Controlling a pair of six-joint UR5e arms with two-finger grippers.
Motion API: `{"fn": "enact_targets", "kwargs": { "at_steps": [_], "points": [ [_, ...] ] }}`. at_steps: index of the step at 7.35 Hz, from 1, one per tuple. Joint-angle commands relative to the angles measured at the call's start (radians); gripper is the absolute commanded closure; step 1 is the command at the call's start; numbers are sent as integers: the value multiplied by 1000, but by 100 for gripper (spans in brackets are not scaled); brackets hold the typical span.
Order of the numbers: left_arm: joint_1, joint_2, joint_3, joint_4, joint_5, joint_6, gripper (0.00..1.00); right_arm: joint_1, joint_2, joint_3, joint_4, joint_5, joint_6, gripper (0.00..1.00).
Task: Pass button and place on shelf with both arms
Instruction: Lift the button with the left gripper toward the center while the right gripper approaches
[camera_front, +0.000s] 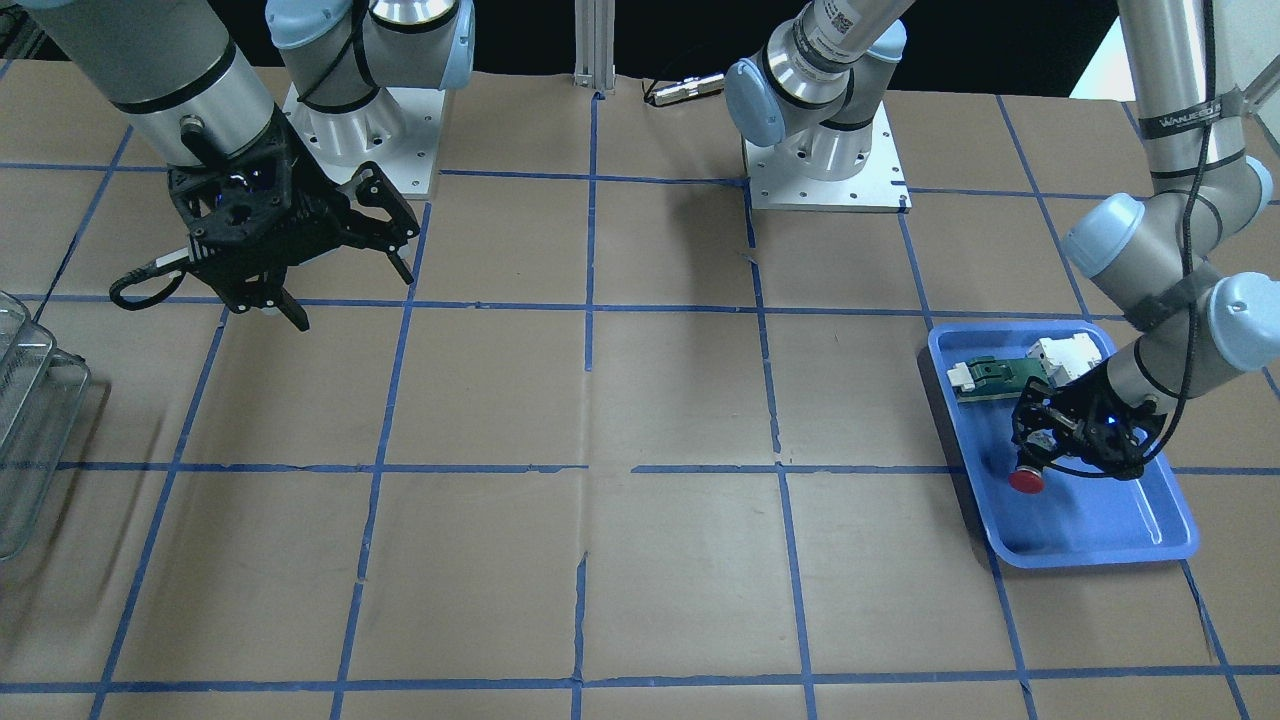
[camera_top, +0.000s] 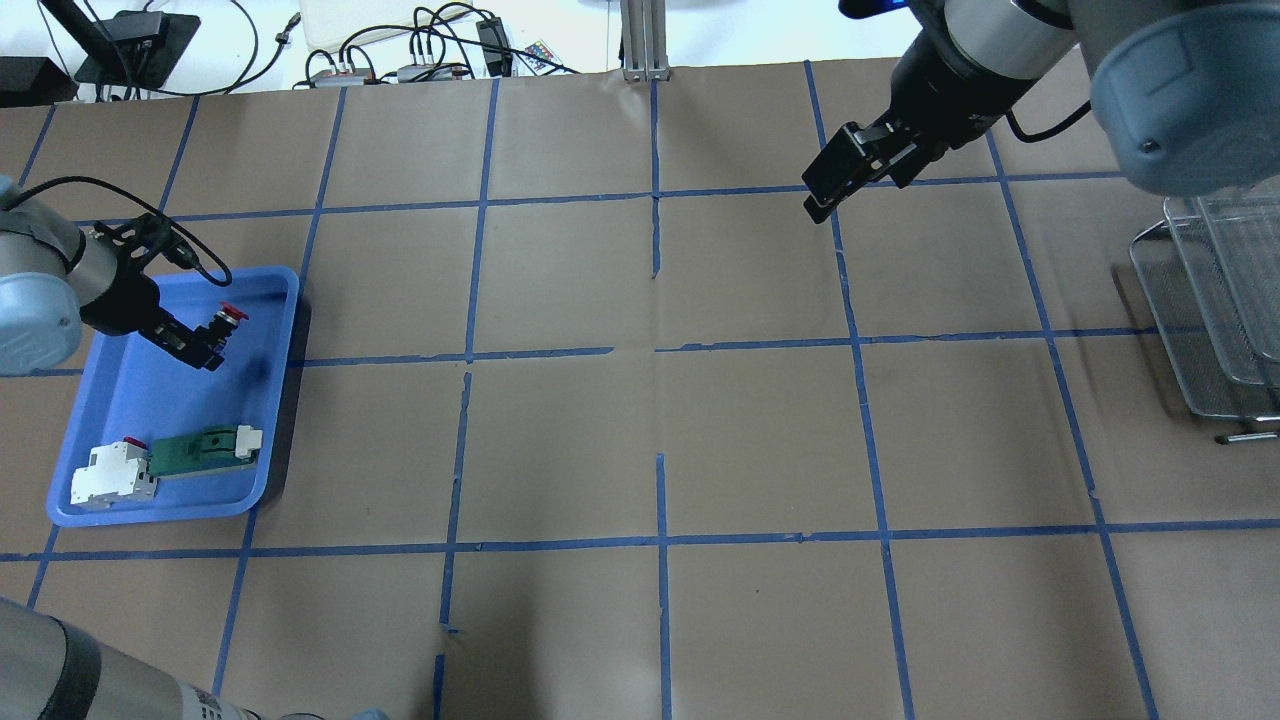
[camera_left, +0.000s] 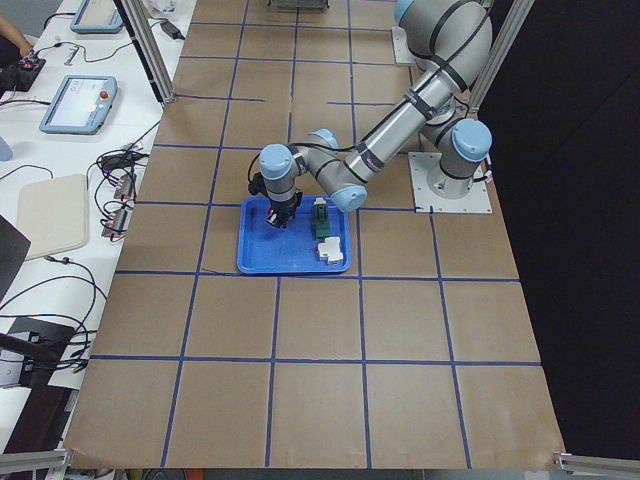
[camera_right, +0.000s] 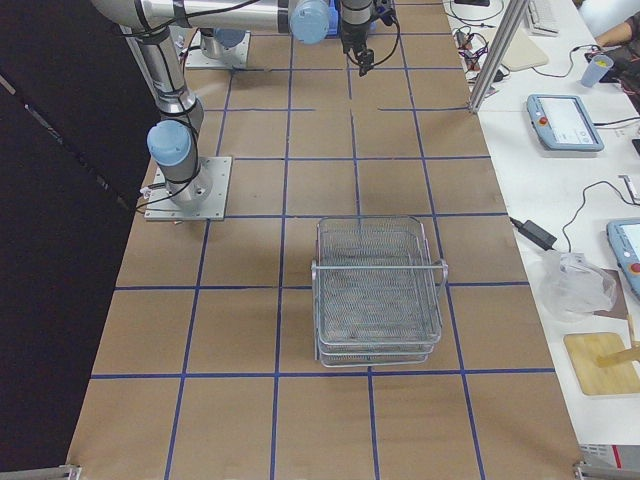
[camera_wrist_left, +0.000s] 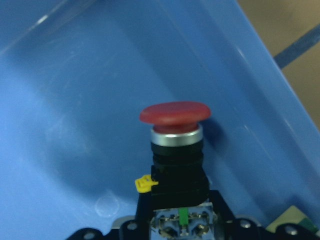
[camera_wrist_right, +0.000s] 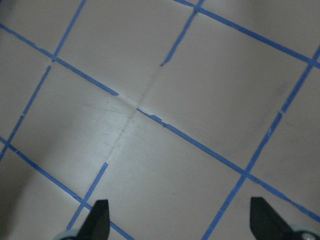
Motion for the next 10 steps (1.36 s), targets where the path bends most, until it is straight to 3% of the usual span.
{"fn": "enact_targets", "kwargs": {
  "at_steps": [1, 2, 3, 4, 7, 9, 10],
  "points": [
    [-51, 58, 80, -163, -109, 141, 100, 3, -3, 0, -22, 117, -311, 0],
    [-85, 81, 87, -208, -145, 199, 100, 3, -4, 0, -24, 147, -430, 0],
    [-133, 104, 89, -225, -224, 229, 100, 4, -7, -1, -24, 248, -513, 0],
    [-221, 121, 107, -303, -232, 205, 100, 4, -7, -1, -38, 262, -684, 0],
    [-438, 120, 211, -329, -258, 1, 100, -12, 3, 0, -30, 322, -984, 0],
    [-606, 133, 262, -328, -341, 0, 100, -14, 7, 14, -12, 322, -1052, 0],
    [-651, 136, 290, -326, -441, 0, 100, -16, 2, 44, -13, 322, -1072, 0]
  ]
}}
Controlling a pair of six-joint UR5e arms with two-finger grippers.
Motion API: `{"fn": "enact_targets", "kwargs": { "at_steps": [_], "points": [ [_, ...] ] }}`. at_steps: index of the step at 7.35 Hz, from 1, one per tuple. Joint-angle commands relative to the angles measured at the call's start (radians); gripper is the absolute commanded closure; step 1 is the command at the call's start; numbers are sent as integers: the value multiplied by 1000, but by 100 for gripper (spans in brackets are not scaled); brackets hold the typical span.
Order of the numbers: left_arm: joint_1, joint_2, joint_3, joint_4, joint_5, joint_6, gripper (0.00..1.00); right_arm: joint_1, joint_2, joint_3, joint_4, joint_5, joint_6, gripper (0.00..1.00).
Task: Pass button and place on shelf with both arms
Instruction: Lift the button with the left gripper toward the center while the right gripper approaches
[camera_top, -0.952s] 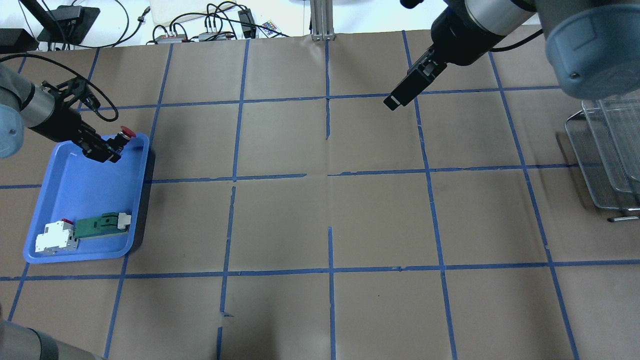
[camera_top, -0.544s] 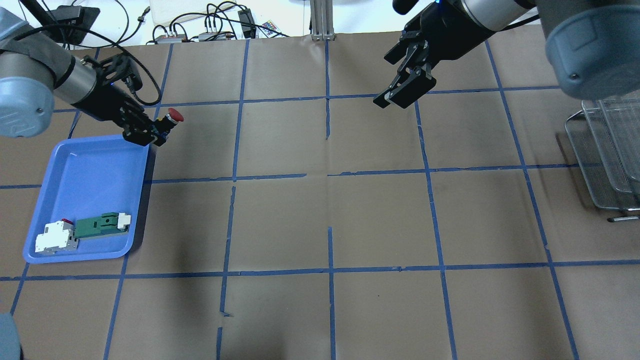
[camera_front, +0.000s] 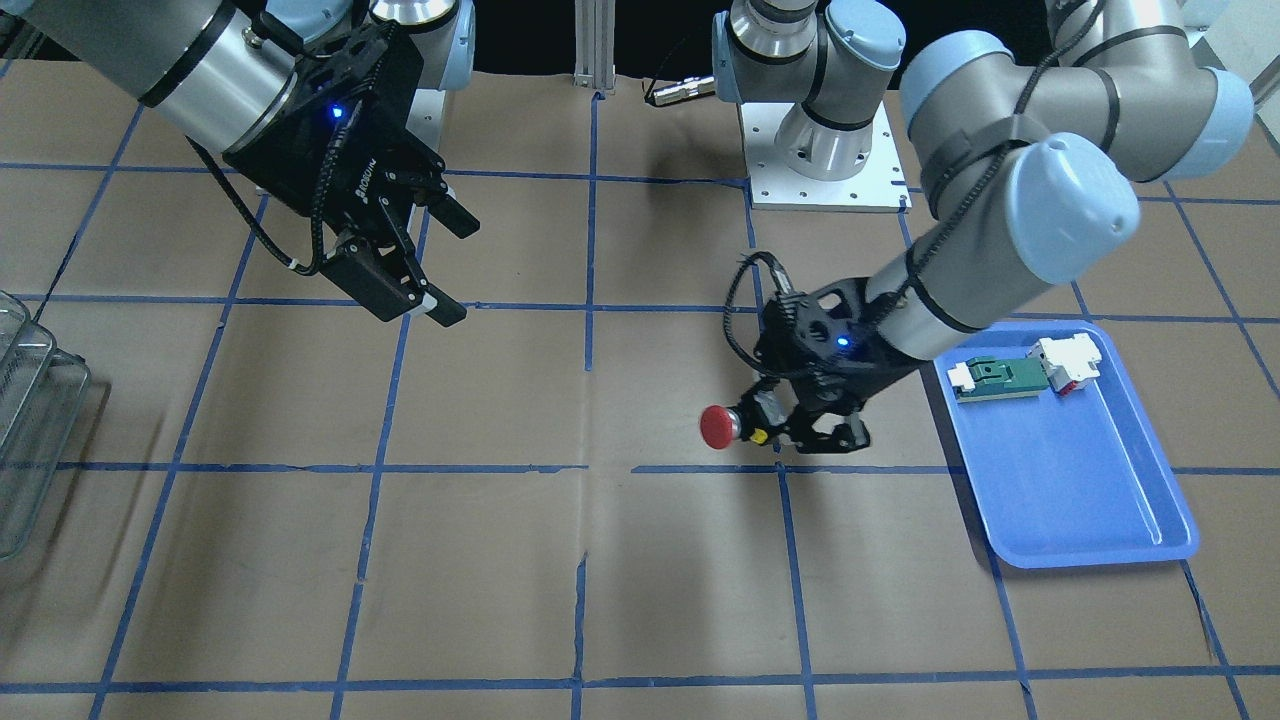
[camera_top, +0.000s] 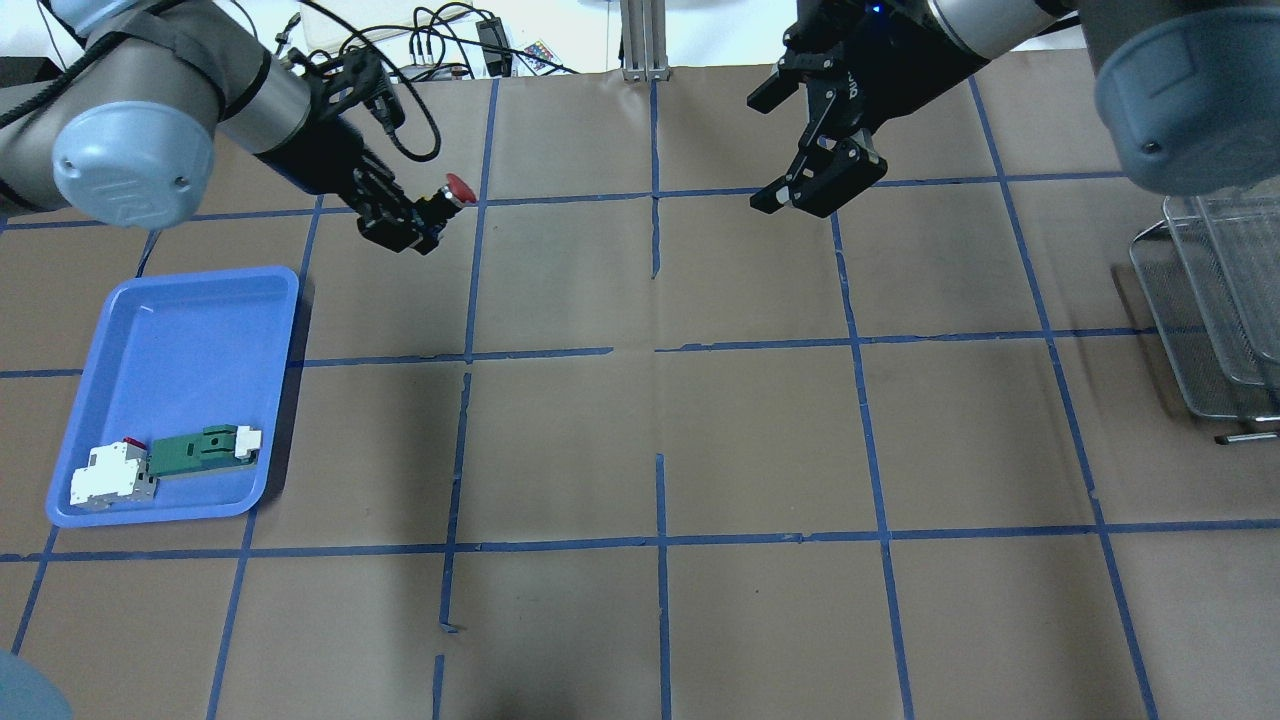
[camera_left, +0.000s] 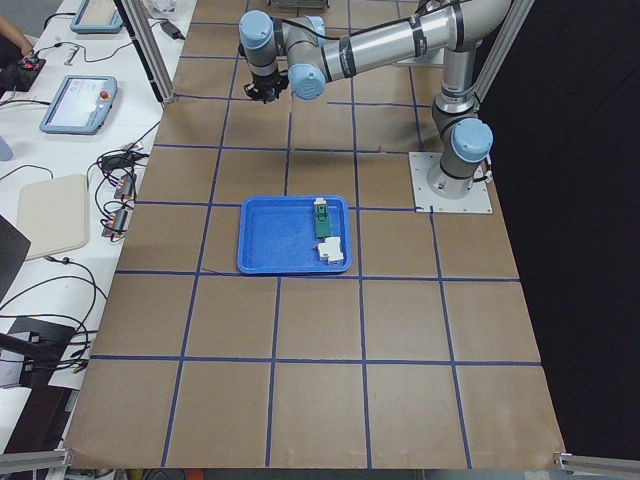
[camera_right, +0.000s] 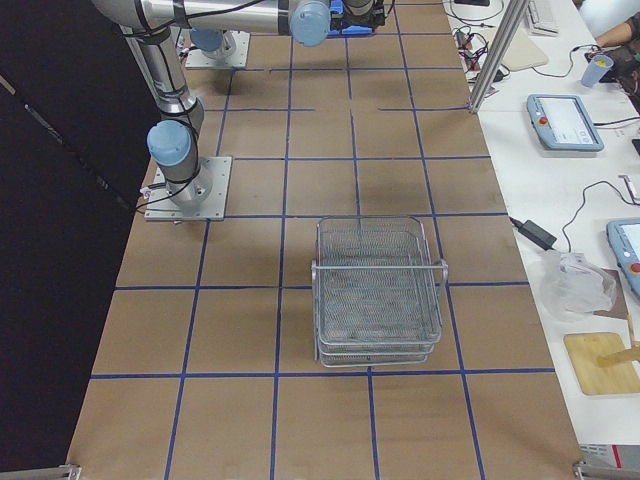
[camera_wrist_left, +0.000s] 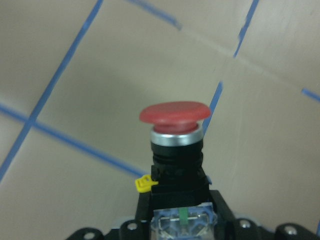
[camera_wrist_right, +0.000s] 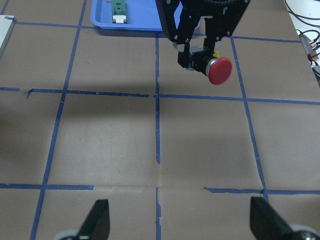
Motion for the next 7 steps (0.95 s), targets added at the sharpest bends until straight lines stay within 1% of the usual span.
{"fn": "enact_targets", "kwargs": {
  "at_steps": [1, 2, 3, 4, 6, 7],
  "points": [
    [-113, 2, 51, 4, -166, -4, 100, -8, -4, 39, 10, 3, -30, 0],
    [-155, 15, 58, 15, -237, 5, 100, -23, -7, 38, 36, 4, -5, 0],
    [-196, 28, 61, 15, -242, 39, 100, -30, -31, 38, 43, 12, 9, 0],
    [-219, 29, 61, 15, -244, 48, 100, -40, -63, 41, 97, 15, 24, 0],
    [-230, 35, 59, 15, -247, 71, 100, -121, -71, 41, 121, 18, 21, 0],
    [-230, 34, 59, 16, -262, 102, 100, -120, -73, 38, 115, 21, 24, 0]
  ]
}}
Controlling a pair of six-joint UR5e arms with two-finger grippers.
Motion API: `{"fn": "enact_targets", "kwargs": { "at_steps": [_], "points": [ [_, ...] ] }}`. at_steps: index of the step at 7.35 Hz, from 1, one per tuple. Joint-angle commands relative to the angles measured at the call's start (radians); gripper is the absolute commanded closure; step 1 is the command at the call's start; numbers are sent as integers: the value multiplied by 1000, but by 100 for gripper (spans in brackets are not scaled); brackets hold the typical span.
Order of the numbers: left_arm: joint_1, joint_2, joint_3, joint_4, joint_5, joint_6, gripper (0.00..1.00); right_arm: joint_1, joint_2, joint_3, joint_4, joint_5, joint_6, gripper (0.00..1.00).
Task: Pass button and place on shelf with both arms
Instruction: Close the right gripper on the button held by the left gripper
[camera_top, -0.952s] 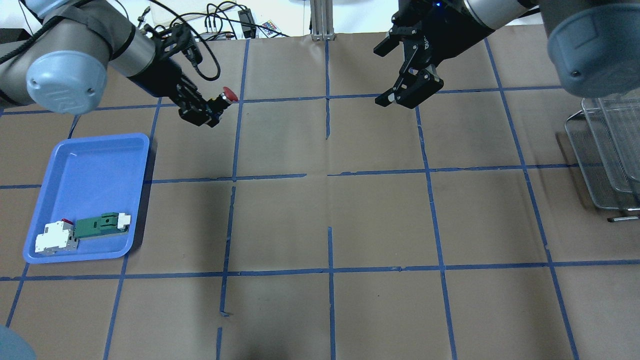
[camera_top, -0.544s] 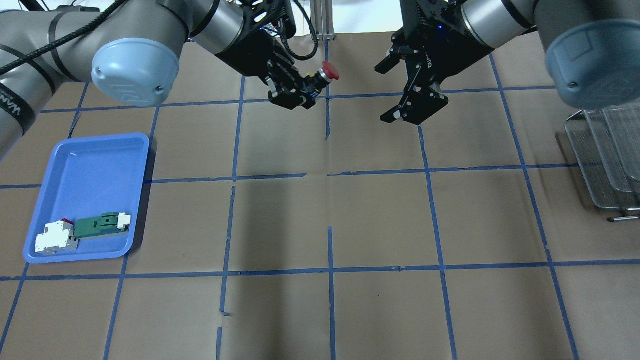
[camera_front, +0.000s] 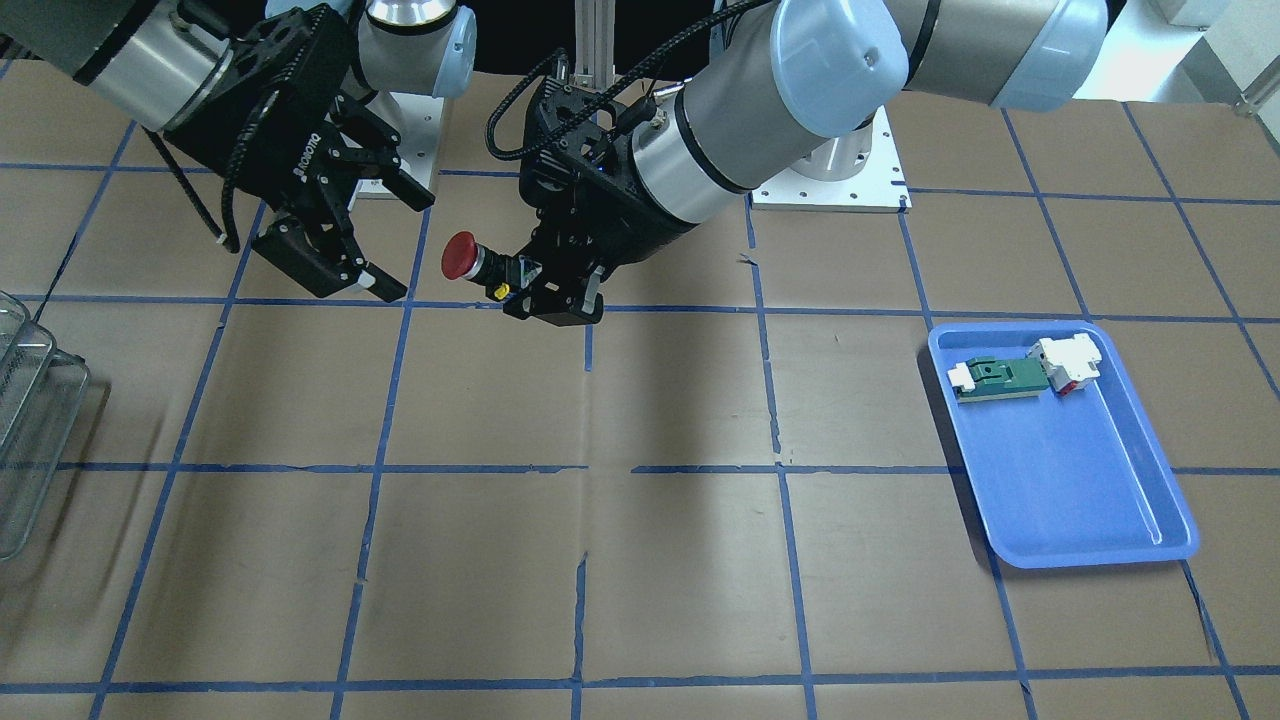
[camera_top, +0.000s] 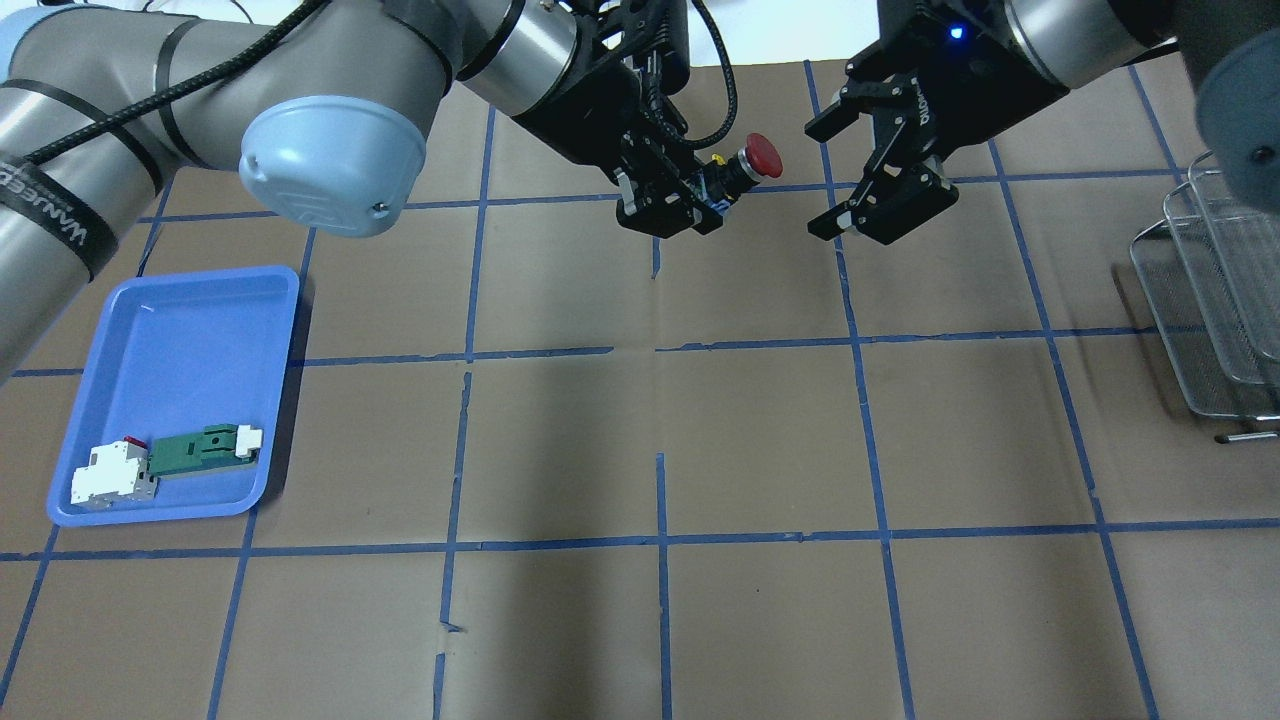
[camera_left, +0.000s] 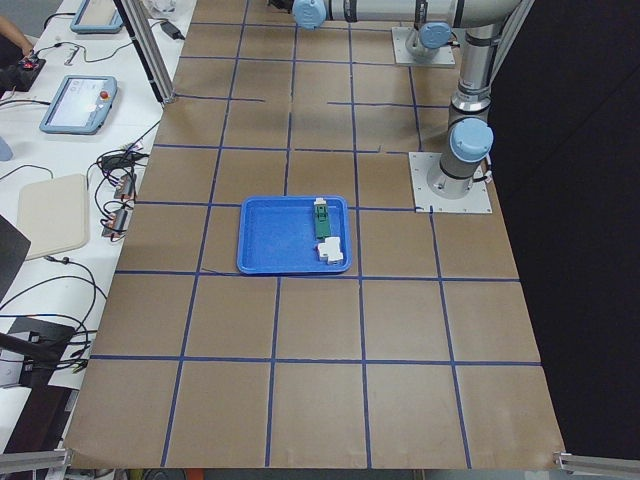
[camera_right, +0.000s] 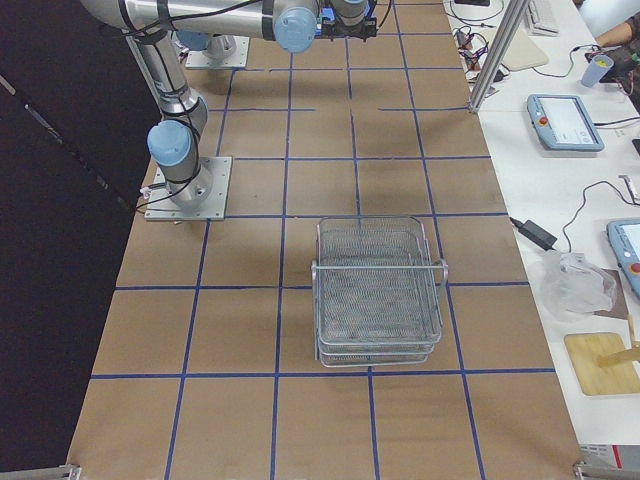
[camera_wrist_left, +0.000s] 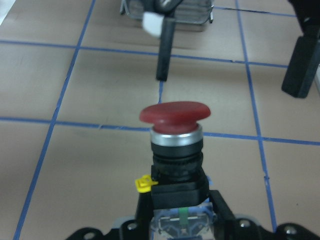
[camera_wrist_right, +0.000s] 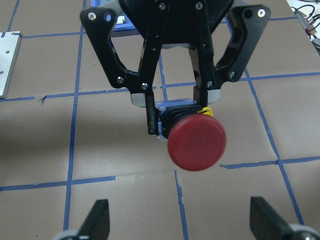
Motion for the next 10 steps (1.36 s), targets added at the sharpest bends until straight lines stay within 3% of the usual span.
{"fn": "enact_targets", "kwargs": {
  "at_steps": [1, 3, 10],
  "points": [
    [-4, -2, 0, 1, -18, 36, 100, -13, -7, 0, 10, 43, 19, 0],
    [-1, 1, -4, 1, -25, 36, 100, 8, -20, 0, 11, 88, 47, 0],
    [-5, 57, -24, -5, -30, 35, 100, 71, -18, 2, -5, 84, 82, 1]
  ]
}}
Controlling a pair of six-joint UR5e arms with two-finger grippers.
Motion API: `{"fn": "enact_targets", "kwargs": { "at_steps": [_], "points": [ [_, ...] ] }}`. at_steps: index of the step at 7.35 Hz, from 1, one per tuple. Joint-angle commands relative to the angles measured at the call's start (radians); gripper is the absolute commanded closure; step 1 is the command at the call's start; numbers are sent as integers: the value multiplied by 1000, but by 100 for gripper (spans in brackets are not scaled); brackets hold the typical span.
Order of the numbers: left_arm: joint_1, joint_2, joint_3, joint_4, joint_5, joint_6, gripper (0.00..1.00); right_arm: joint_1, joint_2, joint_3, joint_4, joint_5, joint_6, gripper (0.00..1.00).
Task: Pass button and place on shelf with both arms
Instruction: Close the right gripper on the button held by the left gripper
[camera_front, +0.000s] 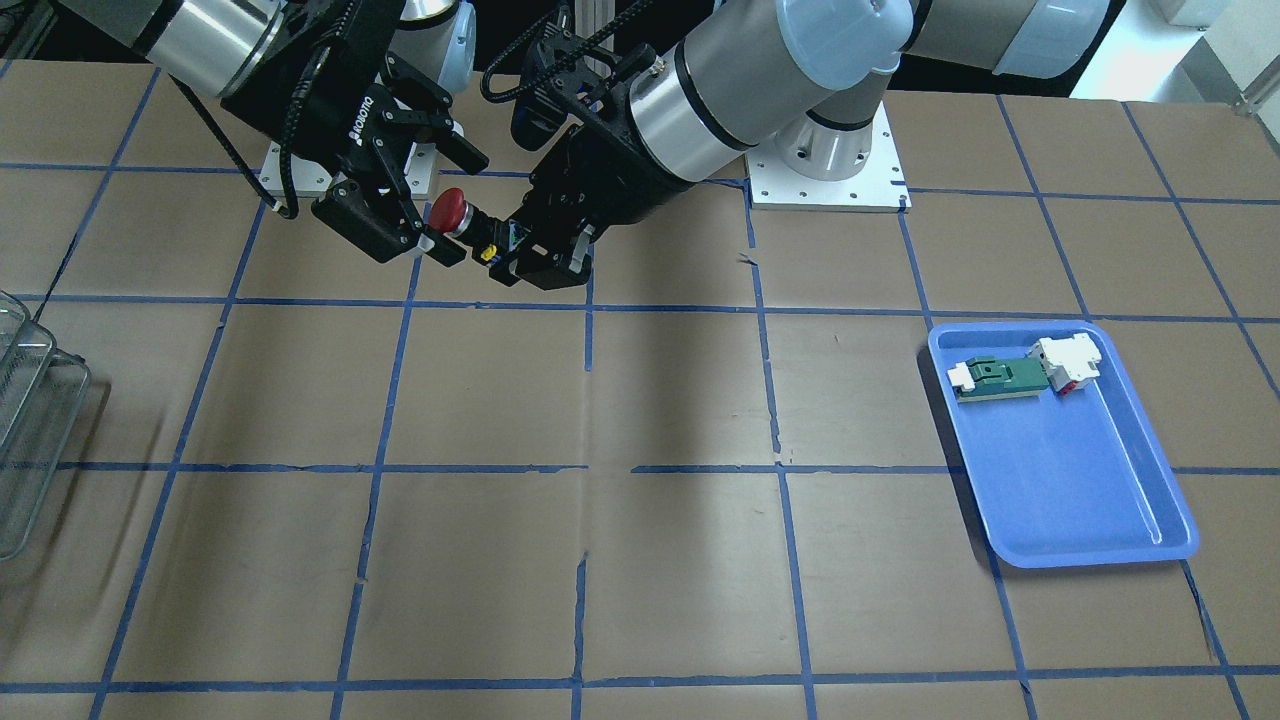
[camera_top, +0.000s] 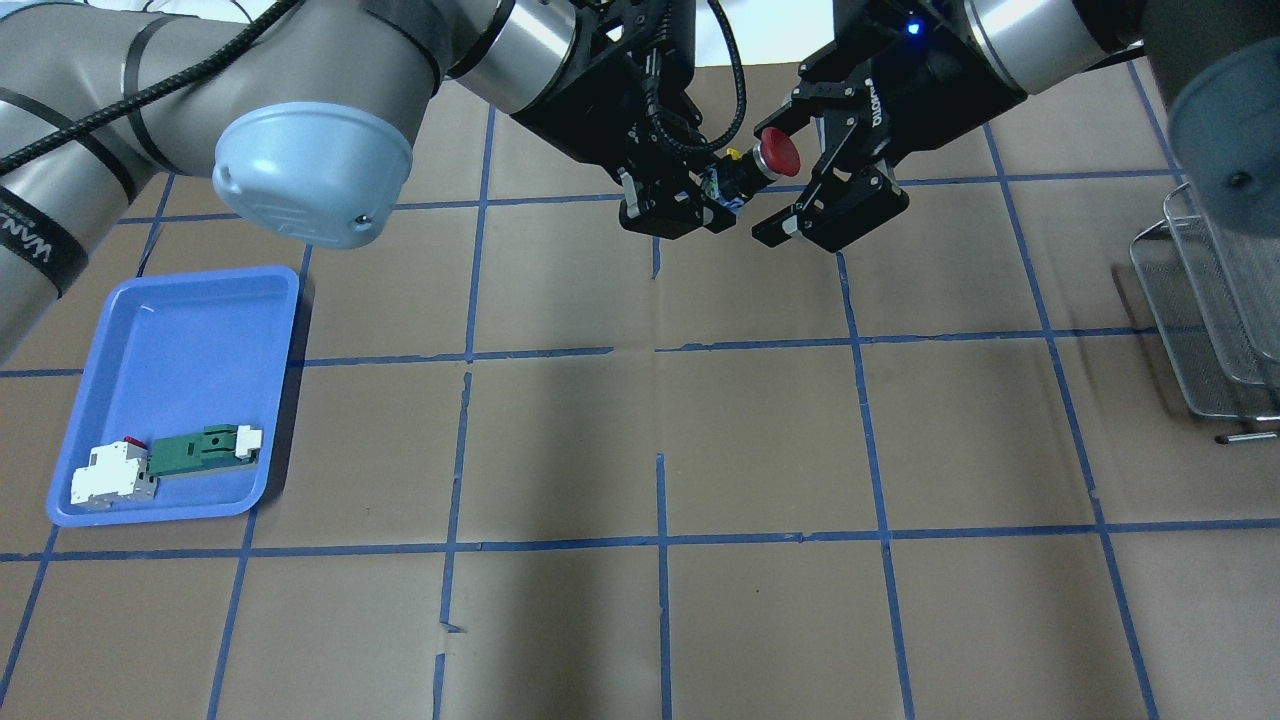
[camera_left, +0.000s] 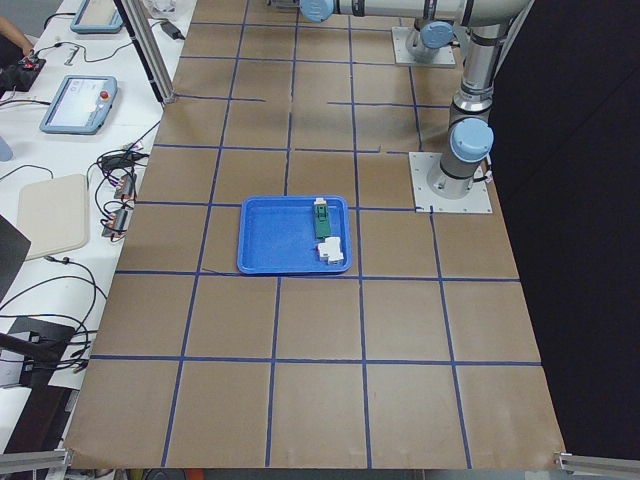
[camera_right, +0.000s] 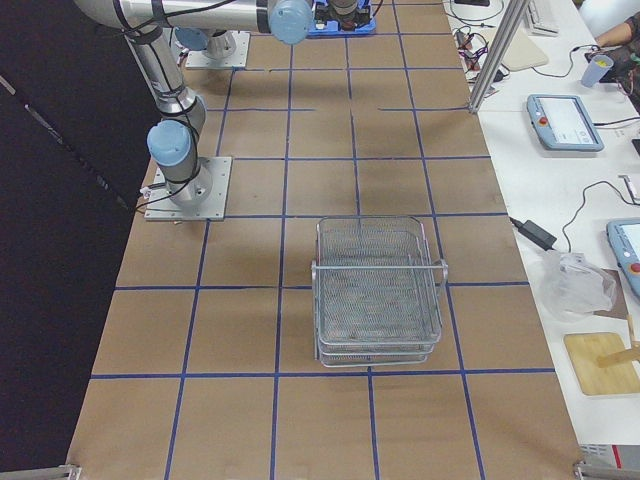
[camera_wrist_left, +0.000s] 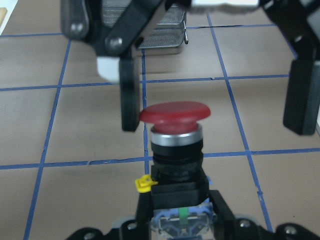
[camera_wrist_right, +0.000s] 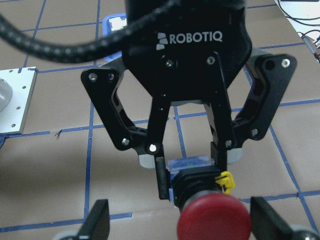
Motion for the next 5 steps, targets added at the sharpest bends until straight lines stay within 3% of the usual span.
{"fn": "enact_targets", "kwargs": {
  "at_steps": [1, 3, 5],
  "points": [
    [0, 19, -11, -7, 1, 0, 100, 1, -4, 0, -2, 8, 1, 8],
    [-2, 25, -23, -7, 1, 0, 100, 1, -4, 0, -2, 11, 1, 12],
    [-2, 39, -28, -7, 1, -2, 100, 1, -2, -1, -3, 11, 1, 43]
  ]
}}
